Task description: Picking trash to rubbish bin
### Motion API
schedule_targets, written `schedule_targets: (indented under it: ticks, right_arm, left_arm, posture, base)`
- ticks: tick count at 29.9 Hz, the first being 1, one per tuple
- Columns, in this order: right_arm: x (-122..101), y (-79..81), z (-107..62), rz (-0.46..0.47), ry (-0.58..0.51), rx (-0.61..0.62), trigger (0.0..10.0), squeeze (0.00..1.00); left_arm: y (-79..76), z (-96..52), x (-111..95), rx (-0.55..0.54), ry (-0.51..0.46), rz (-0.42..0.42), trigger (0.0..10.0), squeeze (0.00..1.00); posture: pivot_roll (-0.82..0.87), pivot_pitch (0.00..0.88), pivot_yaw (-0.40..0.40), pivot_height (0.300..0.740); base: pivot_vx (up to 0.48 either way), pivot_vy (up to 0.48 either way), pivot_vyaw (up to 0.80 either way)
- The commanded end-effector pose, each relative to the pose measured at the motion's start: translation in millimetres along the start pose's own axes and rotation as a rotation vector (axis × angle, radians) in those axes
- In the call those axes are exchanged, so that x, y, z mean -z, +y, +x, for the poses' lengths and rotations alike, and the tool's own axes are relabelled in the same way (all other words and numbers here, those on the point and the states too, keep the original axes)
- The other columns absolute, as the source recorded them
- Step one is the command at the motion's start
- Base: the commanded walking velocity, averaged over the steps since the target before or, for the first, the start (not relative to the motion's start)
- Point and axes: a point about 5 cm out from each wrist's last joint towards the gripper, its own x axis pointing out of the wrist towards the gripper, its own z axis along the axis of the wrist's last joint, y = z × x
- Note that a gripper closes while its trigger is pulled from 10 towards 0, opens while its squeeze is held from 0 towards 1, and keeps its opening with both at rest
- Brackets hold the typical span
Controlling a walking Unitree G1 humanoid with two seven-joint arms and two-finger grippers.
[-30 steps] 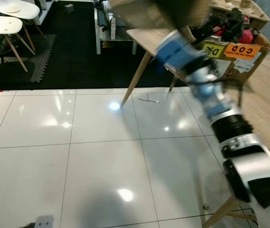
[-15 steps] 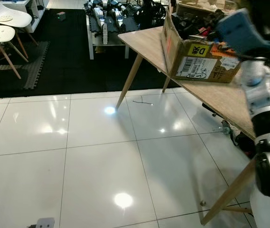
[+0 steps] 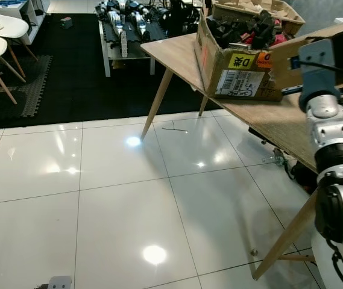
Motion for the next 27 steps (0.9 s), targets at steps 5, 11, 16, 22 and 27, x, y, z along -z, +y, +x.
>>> schedule_targets:
  ticks: [5, 11, 16, 22, 27]
  right_arm:
    - [1.1, -9.9, 2.2, 0.000, 0.058, 0.048, 10.0, 0.00]
    - [6.6, -32.1, 1.9, -0.030, 0.118, 0.152, 10.0, 0.00]
    - [16.6, -34.0, 0.3, -0.008, 0.154, 0.149, 10.0, 0.00]
    - [32.3, -7.3, -2.3, 0.086, 0.202, -0.028, 10.0, 0.00]
    - [32.2, 1.7, -2.9, 0.088, 0.195, -0.085, 10.0, 0.00]
  left_arm:
    - [-6.2, -0.9, 10.6, 0.020, 0.031, -0.004, 10.0, 0.00]
    - [-4.3, -2.0, 15.0, 0.021, 0.040, -0.012, 10.0, 0.00]
    - [-3.4, -2.5, 17.1, 0.021, 0.045, -0.012, 10.0, 0.00]
    - [-2.4, -3.0, 18.8, 0.020, 0.049, -0.003, 10.0, 0.00]
    - [-1.7, -3.2, 19.5, 0.020, 0.050, 0.002, 10.0, 0.00]
  posture:
    - [0.04, 0.089, -0.045, 0.740]
    - [0.04, 0.100, -0.046, 0.740]
    - [0.04, 0.104, -0.043, 0.740]
    - [0.04, 0.110, -0.037, 0.740]
    - [0.04, 0.115, -0.034, 0.740]
  base:
    - [0.247, 0.000, 0.00]
    - [0.262, 0.000, 0.00]
    - [0.260, 0.000, 0.00]
    - [0.269, 0.000, 0.00]
    - [0.272, 0.000, 0.00]
